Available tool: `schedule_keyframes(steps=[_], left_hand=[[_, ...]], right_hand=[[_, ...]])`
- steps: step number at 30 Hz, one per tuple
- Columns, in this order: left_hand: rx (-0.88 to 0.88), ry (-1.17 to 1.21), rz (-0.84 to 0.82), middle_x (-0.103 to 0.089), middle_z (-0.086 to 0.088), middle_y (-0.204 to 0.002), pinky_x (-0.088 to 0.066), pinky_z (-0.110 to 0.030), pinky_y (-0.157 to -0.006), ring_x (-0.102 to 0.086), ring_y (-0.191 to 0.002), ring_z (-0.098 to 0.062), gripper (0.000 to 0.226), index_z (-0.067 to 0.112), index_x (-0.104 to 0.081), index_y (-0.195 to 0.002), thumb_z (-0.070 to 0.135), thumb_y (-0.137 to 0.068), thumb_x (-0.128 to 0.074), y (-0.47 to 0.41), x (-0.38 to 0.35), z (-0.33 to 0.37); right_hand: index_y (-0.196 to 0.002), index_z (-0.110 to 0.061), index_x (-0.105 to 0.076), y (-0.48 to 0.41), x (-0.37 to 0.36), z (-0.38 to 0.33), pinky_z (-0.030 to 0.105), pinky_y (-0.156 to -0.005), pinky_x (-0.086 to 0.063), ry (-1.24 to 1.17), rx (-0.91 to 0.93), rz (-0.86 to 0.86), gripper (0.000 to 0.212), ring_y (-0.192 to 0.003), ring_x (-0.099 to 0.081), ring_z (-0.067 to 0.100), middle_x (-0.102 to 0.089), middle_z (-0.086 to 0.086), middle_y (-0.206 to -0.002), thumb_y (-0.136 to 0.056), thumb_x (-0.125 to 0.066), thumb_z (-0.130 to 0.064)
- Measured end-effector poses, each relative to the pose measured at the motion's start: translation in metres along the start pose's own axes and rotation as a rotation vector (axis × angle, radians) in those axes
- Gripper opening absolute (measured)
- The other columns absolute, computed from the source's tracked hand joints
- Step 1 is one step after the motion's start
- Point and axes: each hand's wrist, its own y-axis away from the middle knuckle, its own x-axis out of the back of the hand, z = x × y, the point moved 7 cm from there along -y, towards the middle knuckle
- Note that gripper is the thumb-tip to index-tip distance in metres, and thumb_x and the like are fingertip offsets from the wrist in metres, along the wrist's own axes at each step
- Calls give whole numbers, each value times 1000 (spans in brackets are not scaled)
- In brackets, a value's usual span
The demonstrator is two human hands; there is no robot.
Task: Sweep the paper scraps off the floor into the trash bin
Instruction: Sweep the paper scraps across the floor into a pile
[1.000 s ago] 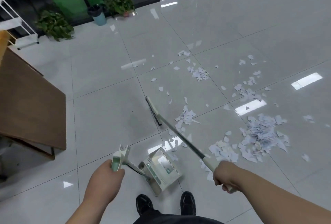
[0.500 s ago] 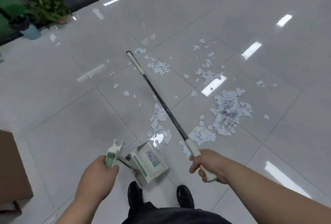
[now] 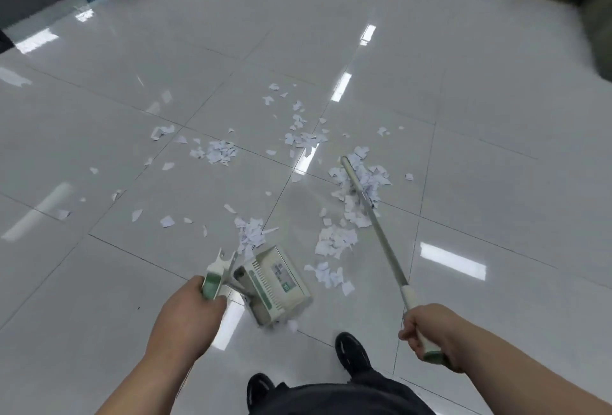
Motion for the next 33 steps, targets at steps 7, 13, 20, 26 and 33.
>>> schedule_keyframes(steps=[7,13,20,26,33], left_hand=[[-95,7,-49,-64,-6,-68,-48,-35,-61,-66,-66,-31,11,17,-55,-79,24,-87,-60,-9,16,-25],[-58,15,-46,-61,-6,-64,-48,-36,-60,-64,-64,-33,16,15,-53,-76,25,-86,-60,-2,36,-60],[43,16,9,-57,-7,-58,-52,-39,-58,-56,-53,-30,17,11,-55,-76,24,-84,-63,14,67,-109],[165,-15,62,-64,-13,-65,-56,-40,-64,-64,-59,-35,15,15,-60,-79,27,-84,-66,29,85,-145],[191,-38,110,-64,-8,-64,-48,-34,-62,-66,-64,-29,11,19,-60,-81,27,-87,-65,30,95,-149]], right_hand=[[-114,2,-52,23,-48,19,24,-45,-51,-354,-42,139,32,-75,-70,29,-62,27,-105,-86,-42,13],[-98,-5,-64,34,-113,18,29,-48,-58,-671,-175,75,21,-77,-70,25,-66,16,-117,-80,-63,6],[-87,-5,-63,49,-221,-22,30,-48,-58,-882,-234,-134,11,-59,-61,21,-62,12,-88,-83,-66,6],[-94,-3,-59,56,-273,-70,24,-59,-56,-891,-184,-296,13,-46,-56,18,-59,13,-81,-85,-56,6],[-96,-4,-59,48,-311,-124,19,-34,-44,-873,-127,-449,27,-38,-50,17,-57,13,-76,-77,-48,12]])
